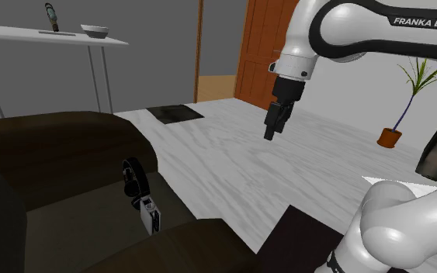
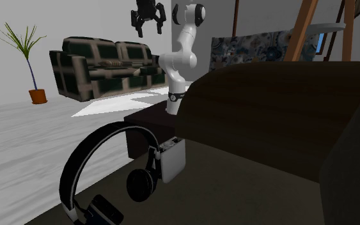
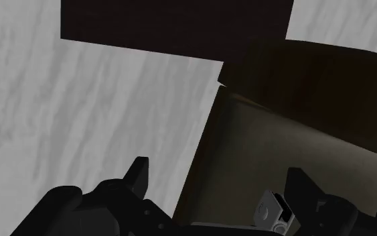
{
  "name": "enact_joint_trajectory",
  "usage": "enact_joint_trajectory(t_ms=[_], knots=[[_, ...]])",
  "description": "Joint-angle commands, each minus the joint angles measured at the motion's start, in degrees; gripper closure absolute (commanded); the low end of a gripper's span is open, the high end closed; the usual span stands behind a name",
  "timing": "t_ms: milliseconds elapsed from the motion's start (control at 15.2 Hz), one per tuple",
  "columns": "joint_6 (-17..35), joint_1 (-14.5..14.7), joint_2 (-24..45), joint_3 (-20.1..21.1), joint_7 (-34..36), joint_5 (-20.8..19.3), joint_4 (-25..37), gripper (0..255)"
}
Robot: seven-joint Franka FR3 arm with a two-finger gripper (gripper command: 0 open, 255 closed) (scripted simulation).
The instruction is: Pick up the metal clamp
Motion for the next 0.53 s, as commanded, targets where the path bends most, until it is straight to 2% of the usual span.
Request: enact_joint_trajectory(t_ms=[0,462], knots=[[0.0,0.0,0.0,0.0,0.0,0.0,0.0,0],[12.3,0.9,8.5,6.5,6.4,2.4,-2.7,0]])
